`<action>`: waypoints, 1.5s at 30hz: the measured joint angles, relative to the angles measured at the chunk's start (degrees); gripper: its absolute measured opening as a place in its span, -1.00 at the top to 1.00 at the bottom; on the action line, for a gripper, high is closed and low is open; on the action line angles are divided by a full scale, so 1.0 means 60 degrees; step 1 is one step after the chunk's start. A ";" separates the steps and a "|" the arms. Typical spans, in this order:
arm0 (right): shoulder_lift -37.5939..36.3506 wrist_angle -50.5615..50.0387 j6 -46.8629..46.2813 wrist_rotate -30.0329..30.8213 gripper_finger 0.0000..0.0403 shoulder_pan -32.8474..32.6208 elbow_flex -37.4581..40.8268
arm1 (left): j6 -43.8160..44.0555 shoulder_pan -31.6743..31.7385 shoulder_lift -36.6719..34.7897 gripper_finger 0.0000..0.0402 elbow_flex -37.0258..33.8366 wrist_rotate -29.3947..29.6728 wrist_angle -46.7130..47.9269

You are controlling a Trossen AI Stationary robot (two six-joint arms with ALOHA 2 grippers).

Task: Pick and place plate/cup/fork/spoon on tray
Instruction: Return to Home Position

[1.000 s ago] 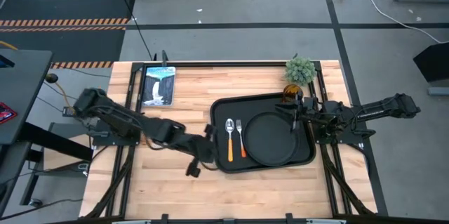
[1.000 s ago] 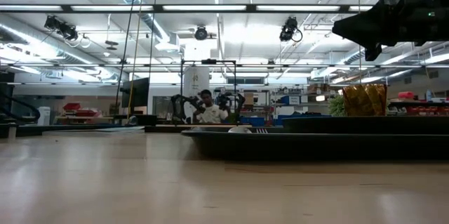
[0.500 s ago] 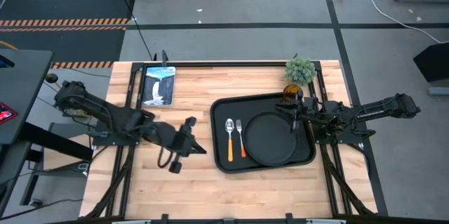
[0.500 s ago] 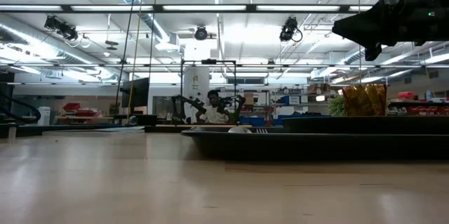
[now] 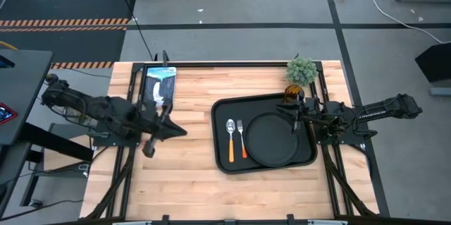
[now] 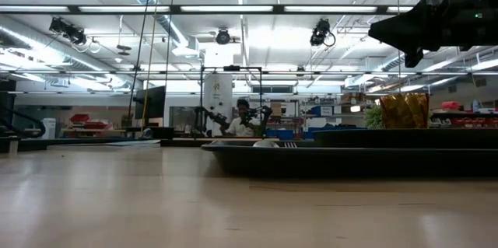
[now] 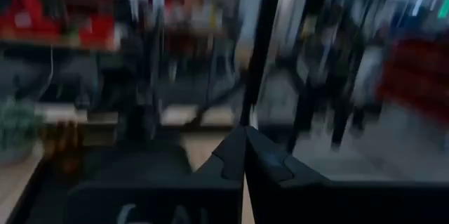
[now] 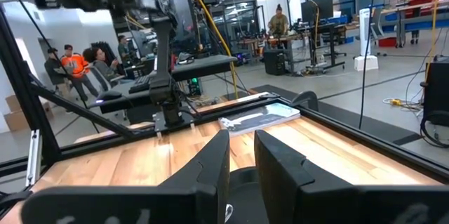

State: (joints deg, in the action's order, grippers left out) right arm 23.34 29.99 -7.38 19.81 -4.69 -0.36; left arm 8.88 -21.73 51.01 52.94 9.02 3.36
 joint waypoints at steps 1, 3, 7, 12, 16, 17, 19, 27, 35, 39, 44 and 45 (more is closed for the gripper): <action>-0.0001 0.0018 0.0000 0.0000 0.63 0.0000 0.0000 | 0.0088 0.0093 -0.0326 0.95 -0.0544 -0.0030 -0.0728; -0.0001 0.0024 0.0000 0.0003 0.63 0.0000 0.0000 | 0.0530 0.0313 -0.1021 0.95 -0.1767 -0.0106 -0.1664; -0.0001 0.0010 -0.0001 0.0000 0.63 0.0000 0.0000 | 0.1502 0.0982 -0.2608 0.95 -0.3919 -0.0533 -0.3129; -0.0001 -0.0002 -0.0003 0.0000 0.63 0.0000 0.0000 | 0.1220 0.1546 -0.4691 0.95 -0.5486 -0.1469 -0.3373; -0.0001 -0.0001 -0.0004 0.0003 0.63 0.0000 0.0000 | 0.0224 0.1649 -0.6037 0.95 -0.6051 -0.2467 -0.3412; -0.0001 -0.0002 0.0000 0.0004 0.63 0.0000 0.0000 | -0.0017 0.1649 -0.6282 0.95 -0.6163 -0.2626 -0.3355; -0.0001 -0.0002 -0.0001 0.0002 0.63 0.0000 0.0000 | -0.0355 0.1649 -0.6650 0.95 -0.6349 -0.2785 -0.3337; -0.0001 -0.0005 -0.0002 0.0004 0.63 -0.0002 0.0000 | -0.1270 0.1791 -0.8264 0.95 -0.7693 -0.2794 -0.3383; -0.0001 -0.0006 0.0000 0.0004 0.63 -0.0001 0.0000 | -0.1340 0.2050 -0.8503 0.95 -0.8626 -0.2692 -0.3716; -0.0001 -0.0007 -0.0004 0.0004 0.63 0.0000 0.0000 | -0.1208 0.2255 -0.8506 0.95 -0.8739 -0.2727 -0.3337; -0.0001 -0.0009 -0.0003 0.0004 0.63 0.0000 0.0000 | -0.1547 0.2094 -0.8504 0.95 -0.8738 -0.2725 -0.2440; -0.0001 -0.0009 -0.0002 0.0004 0.63 0.0000 0.0000 | -0.1711 0.2058 -0.8504 0.95 -0.8741 -0.2727 -0.2160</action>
State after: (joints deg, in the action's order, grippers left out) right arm 23.33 29.93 -7.39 19.84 -4.69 -0.36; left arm -1.39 -9.38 -0.01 0.49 -7.35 -9.60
